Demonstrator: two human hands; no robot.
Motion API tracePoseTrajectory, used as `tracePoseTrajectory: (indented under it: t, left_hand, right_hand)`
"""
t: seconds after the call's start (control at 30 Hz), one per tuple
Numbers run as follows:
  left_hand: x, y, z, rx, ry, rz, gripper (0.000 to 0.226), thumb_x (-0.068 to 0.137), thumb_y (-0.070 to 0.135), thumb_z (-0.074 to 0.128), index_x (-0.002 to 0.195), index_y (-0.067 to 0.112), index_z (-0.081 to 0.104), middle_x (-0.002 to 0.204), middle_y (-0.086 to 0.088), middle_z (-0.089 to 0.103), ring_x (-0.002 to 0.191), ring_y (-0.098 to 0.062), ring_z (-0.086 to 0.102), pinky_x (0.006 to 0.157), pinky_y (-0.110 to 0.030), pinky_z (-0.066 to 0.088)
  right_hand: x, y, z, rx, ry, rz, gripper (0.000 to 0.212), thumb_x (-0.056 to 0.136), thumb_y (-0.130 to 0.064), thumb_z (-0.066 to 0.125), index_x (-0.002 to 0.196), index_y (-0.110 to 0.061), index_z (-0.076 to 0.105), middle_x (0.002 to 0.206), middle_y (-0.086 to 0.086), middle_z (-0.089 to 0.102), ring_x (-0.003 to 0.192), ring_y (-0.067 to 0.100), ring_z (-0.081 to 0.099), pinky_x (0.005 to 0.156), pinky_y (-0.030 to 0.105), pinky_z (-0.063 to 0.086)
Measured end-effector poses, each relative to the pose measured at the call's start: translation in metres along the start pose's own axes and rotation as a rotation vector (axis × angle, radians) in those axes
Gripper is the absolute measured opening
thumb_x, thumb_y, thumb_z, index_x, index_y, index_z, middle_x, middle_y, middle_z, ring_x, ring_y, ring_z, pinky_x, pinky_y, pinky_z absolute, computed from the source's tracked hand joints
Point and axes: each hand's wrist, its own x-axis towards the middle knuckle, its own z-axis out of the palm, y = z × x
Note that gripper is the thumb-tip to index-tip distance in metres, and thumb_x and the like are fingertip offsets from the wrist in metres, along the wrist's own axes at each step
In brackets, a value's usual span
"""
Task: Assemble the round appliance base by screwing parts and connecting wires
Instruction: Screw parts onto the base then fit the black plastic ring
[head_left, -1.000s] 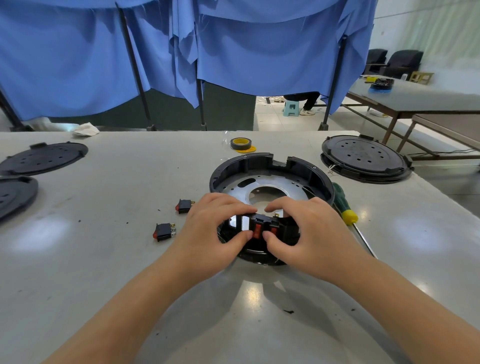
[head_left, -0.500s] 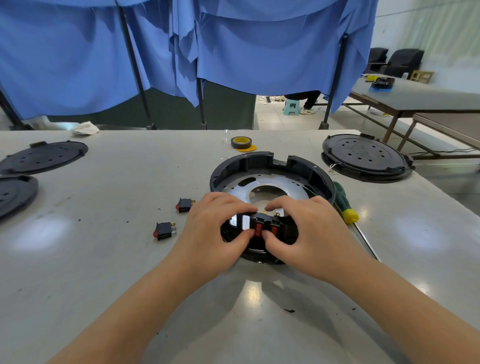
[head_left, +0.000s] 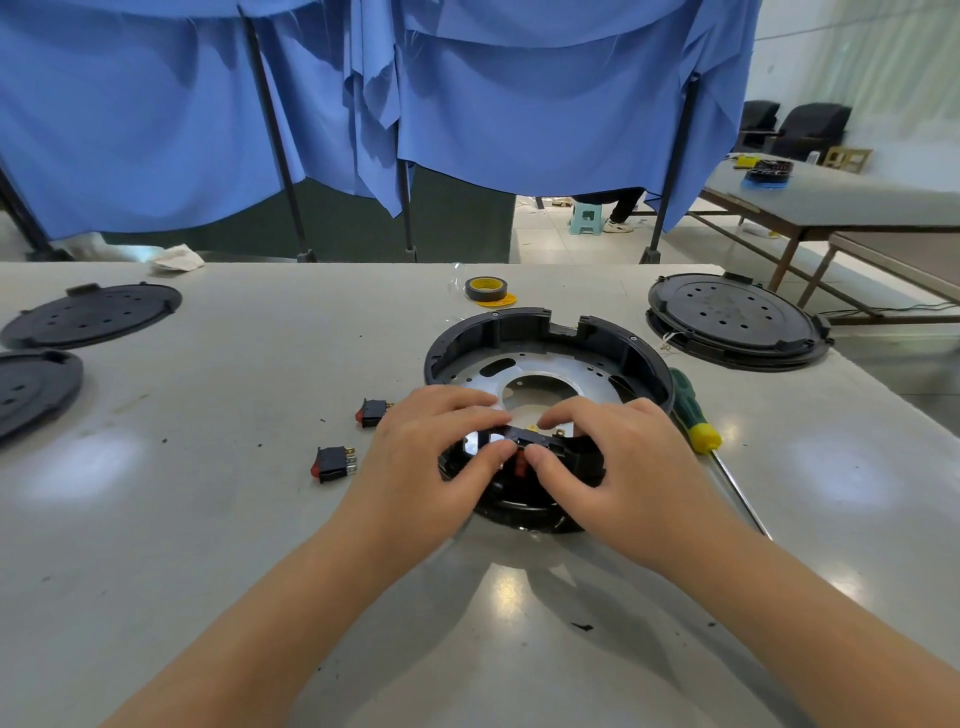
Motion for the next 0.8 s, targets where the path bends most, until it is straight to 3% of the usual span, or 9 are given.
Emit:
tracePoseTrajectory:
  t: [0.07, 0.13, 0.2, 0.27, 0.37, 0.47, 0.63, 0.8]
  left_hand:
    - [0.003, -0.008, -0.010, 0.052, 0.046, -0.046, 0.027, 0.089, 0.021, 0.067, 0.115, 0.021, 0.069, 0.119, 0.009, 0.060, 0.114, -0.005, 0.049, 0.100, -0.022, 0.037]
    - [0.006, -0.020, -0.025, 0.110, 0.116, -0.185, 0.024, 0.091, 0.015, 0.064, 0.114, 0.017, 0.069, 0.114, 0.004, 0.059, 0.109, -0.012, 0.052, 0.092, -0.009, 0.034]
    - [0.008, -0.035, -0.040, 0.230, 0.072, -0.403, 0.028, 0.092, 0.021, 0.058, 0.118, 0.016, 0.065, 0.117, -0.001, 0.057, 0.110, -0.020, 0.054, 0.093, -0.018, 0.039]
    - [0.006, -0.046, -0.047, 0.447, -0.115, -0.618, 0.039, 0.092, 0.032, 0.054, 0.127, 0.017, 0.057, 0.126, -0.005, 0.051, 0.118, -0.025, 0.049, 0.098, -0.036, 0.040]
    - [0.003, -0.050, -0.047, 0.648, -0.353, -0.789, 0.040, 0.091, 0.037, 0.048, 0.126, 0.018, 0.054, 0.127, -0.007, 0.045, 0.119, -0.027, 0.045, 0.094, -0.037, 0.043]
    - [0.001, -0.055, -0.045, 0.620, -0.353, -0.784, 0.029, 0.090, 0.033, 0.049, 0.109, 0.014, 0.059, 0.113, -0.008, 0.051, 0.102, -0.027, 0.052, 0.083, -0.034, 0.046]
    - [0.003, -0.048, -0.039, 0.430, -0.257, -0.688, 0.021, 0.087, 0.025, 0.062, 0.107, 0.022, 0.056, 0.104, 0.000, 0.061, 0.090, -0.020, 0.054, 0.073, -0.028, 0.040]
    - [0.005, -0.037, -0.033, 0.230, 0.022, -0.529, 0.019, 0.079, 0.023, 0.071, 0.091, 0.027, 0.057, 0.084, 0.013, 0.063, 0.067, -0.008, 0.057, 0.058, -0.020, 0.037]
  right_hand:
    - [-0.001, 0.000, -0.001, 0.001, -0.005, 0.003, 0.034, 0.084, -0.052, 0.050, 0.097, -0.025, 0.066, 0.069, -0.012, 0.062, 0.066, 0.006, 0.051, 0.077, 0.020, 0.028]
    - [-0.001, 0.001, -0.002, 0.001, -0.019, 0.001, 0.036, 0.085, -0.053, 0.049, 0.097, -0.025, 0.066, 0.070, -0.010, 0.064, 0.067, 0.008, 0.052, 0.078, 0.021, 0.029]
    - [-0.001, 0.001, -0.002, -0.005, -0.028, -0.007, 0.037, 0.085, -0.053, 0.048, 0.097, -0.024, 0.067, 0.071, -0.009, 0.065, 0.067, 0.007, 0.052, 0.078, 0.021, 0.030]
    - [-0.001, 0.002, -0.001, -0.008, -0.032, -0.014, 0.036, 0.086, -0.052, 0.048, 0.097, -0.024, 0.067, 0.070, -0.010, 0.065, 0.066, 0.007, 0.052, 0.078, 0.021, 0.030]
    - [-0.001, 0.003, -0.001, -0.010, -0.040, -0.023, 0.035, 0.087, -0.052, 0.048, 0.097, -0.025, 0.067, 0.070, -0.012, 0.064, 0.065, 0.005, 0.052, 0.078, 0.020, 0.031]
    - [-0.001, 0.004, 0.000, -0.012, -0.045, -0.031, 0.035, 0.087, -0.052, 0.047, 0.097, -0.025, 0.067, 0.070, -0.013, 0.064, 0.066, 0.005, 0.053, 0.079, 0.021, 0.033]
    - [-0.001, 0.005, 0.000, -0.020, -0.034, -0.042, 0.034, 0.088, -0.051, 0.048, 0.096, -0.024, 0.067, 0.071, -0.013, 0.064, 0.065, 0.005, 0.052, 0.079, 0.024, 0.036]
    - [-0.001, 0.004, -0.001, -0.020, -0.031, -0.045, 0.034, 0.088, -0.051, 0.048, 0.096, -0.024, 0.067, 0.072, -0.013, 0.064, 0.066, 0.005, 0.053, 0.079, 0.026, 0.038]
